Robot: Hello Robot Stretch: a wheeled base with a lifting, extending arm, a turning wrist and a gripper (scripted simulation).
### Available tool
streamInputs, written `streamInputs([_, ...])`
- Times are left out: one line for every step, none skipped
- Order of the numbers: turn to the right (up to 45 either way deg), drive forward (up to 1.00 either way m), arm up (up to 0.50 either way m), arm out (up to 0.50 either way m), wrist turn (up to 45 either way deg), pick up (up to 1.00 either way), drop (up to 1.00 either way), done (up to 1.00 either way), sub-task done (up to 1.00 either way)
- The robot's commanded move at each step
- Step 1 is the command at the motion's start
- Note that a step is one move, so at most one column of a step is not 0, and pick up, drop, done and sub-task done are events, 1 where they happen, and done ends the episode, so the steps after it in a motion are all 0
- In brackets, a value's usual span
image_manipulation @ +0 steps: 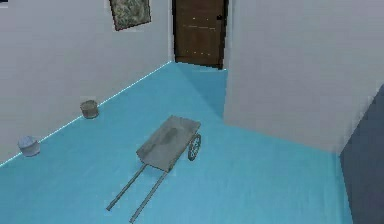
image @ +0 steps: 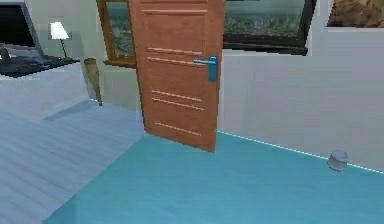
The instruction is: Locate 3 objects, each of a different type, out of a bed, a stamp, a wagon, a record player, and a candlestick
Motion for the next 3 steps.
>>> streamInputs([45.0,0.00,0.00,0.00,0.0,0.00,0.00,0.00,0.00])
streamInputs([33.0,0.00,0.00,0.00,0.0,0.00,0.00,0.00,0.00])
streamInputs([0.0,0.00,0.00,0.00,0.0,0.00,0.00,1.00,0.00])
